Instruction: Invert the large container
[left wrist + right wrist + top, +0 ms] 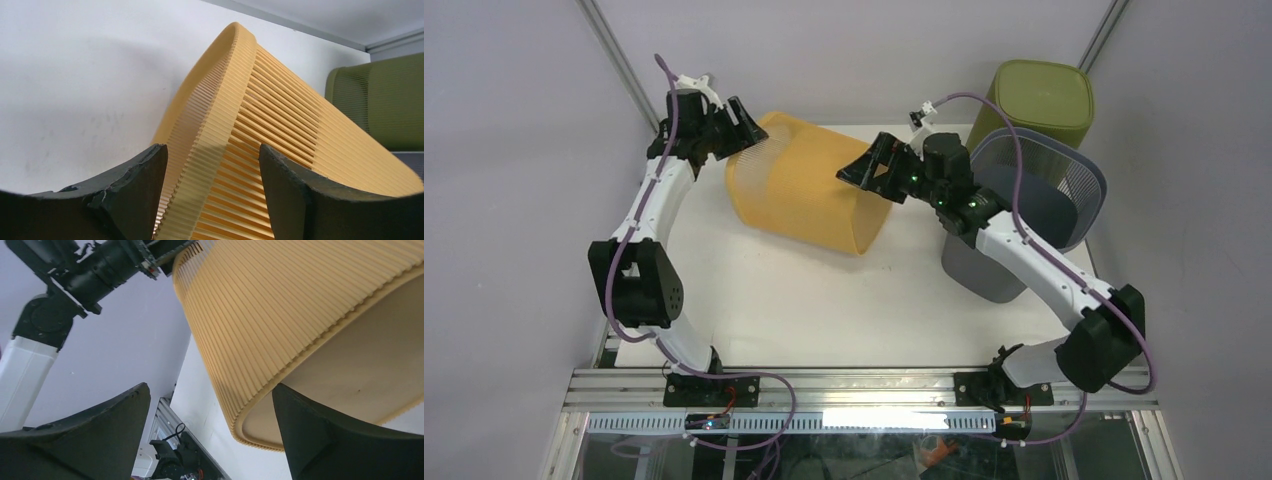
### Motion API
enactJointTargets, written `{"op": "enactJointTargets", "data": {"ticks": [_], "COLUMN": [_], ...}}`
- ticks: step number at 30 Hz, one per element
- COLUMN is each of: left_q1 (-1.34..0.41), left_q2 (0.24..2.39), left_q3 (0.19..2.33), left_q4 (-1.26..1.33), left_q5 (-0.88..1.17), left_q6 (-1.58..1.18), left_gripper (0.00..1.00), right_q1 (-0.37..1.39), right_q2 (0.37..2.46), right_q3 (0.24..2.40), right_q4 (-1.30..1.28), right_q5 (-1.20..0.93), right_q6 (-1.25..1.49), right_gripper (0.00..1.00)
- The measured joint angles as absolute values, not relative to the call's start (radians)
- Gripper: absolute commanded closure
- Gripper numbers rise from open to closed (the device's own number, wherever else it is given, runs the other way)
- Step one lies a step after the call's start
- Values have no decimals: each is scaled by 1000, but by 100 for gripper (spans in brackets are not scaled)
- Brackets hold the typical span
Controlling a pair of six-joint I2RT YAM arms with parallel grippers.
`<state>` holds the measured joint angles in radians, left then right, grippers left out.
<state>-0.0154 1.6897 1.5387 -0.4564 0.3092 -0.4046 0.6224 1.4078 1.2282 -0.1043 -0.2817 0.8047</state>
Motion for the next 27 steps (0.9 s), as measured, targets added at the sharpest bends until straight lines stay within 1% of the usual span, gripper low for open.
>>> {"op": "enactJointTargets", "data": {"ticks": [5,10,13,18,22,27], "left_q1": [-94,-162,-223,-270,-266,-262], "left_q2": [1741,1827,1884,1941,1944,1944], "left_q3": [1560,1605,1618,1619,1617,1602], "left_q4": [-388,-380,-407,-443,-449,-449], "left_q5": [311,364,409,452,442,372], "left_q6": [-423,-484,-502,-516,-504,-453], "left_gripper": [32,20,17,12,8,4], "right_q1": [622,635,656,664,664,664], "right_q2": [1302,1256,1256,1286,1331,1372], "right_q3": [1258,1341,1369,1380,1380,1381], "right_q4": [-151,-96,-64,-57,-74,-110], "right_q5": [-211,-208,-217,-218,-222,-221], "right_q6": [750,727,716,700,699,696], "right_gripper": [5,4,4,4,4,4]}}
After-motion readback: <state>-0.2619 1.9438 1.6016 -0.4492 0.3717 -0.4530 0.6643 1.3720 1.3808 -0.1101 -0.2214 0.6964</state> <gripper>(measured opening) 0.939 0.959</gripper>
